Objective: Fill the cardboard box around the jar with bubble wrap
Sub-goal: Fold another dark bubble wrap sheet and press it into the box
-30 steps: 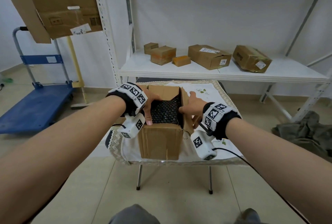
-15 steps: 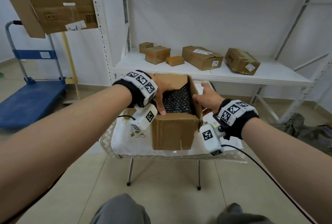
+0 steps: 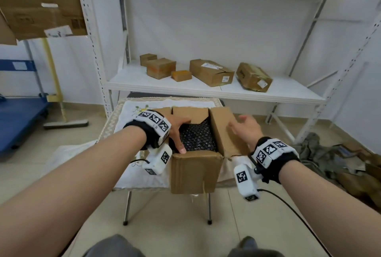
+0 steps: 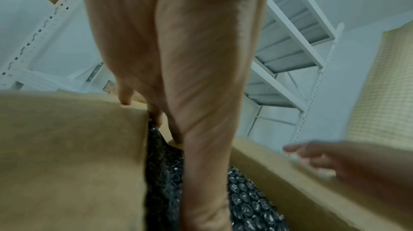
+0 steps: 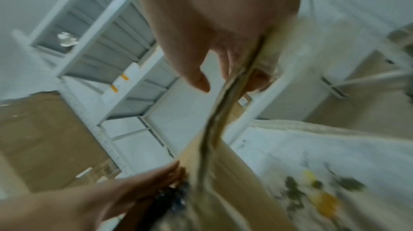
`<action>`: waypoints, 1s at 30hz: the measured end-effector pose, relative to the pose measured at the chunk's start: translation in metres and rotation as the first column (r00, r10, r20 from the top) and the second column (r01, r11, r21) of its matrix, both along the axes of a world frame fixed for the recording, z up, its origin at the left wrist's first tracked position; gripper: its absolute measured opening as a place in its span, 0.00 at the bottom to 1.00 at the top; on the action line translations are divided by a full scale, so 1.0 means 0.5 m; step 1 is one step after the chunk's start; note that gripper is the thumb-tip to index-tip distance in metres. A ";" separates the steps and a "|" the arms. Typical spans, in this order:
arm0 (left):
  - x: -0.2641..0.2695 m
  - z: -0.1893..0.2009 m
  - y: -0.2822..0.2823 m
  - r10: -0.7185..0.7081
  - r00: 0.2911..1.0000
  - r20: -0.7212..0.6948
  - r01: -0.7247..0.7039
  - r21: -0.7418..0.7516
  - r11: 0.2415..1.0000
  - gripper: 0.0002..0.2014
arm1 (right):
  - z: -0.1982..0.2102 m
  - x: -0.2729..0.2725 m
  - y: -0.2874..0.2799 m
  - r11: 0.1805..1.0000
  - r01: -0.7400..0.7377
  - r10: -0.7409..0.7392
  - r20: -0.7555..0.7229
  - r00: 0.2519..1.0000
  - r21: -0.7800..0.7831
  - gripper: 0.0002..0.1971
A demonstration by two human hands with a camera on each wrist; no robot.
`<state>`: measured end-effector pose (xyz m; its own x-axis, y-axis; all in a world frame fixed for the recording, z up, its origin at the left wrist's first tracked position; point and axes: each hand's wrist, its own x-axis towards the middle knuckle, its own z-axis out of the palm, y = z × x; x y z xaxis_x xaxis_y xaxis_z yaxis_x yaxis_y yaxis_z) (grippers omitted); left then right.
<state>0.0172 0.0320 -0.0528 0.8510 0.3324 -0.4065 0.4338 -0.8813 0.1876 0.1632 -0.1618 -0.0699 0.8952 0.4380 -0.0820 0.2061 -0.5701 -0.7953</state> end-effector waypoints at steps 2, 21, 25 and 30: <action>0.001 -0.001 -0.003 0.006 1.000 0.007 -0.006 0.021 1.000 0.63 | 0.039 -0.003 0.006 0.995 -0.021 0.015 0.064 0.998 0.101 0.20; -0.066 0.004 -0.009 0.510 0.750 0.421 -0.493 -0.158 0.856 0.68 | 0.028 -0.094 0.065 0.703 -0.524 0.656 0.153 0.739 -0.481 0.39; -0.068 0.035 -0.006 0.581 0.591 0.559 -0.340 -0.480 0.809 0.50 | 0.010 -0.083 0.065 0.728 -0.538 0.641 0.142 0.754 -0.425 0.39; -0.045 -0.001 -0.050 0.394 0.809 0.436 -0.247 -0.357 0.901 0.35 | -0.005 -0.068 0.065 0.753 -0.533 0.618 0.138 0.774 -0.387 0.40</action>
<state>-0.0055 0.0069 -0.0533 0.8235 0.5612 -0.0839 0.4685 -0.5891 0.6584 0.1292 -0.1294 -0.0724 0.4876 0.8647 -0.1208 0.7357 -0.4814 -0.4765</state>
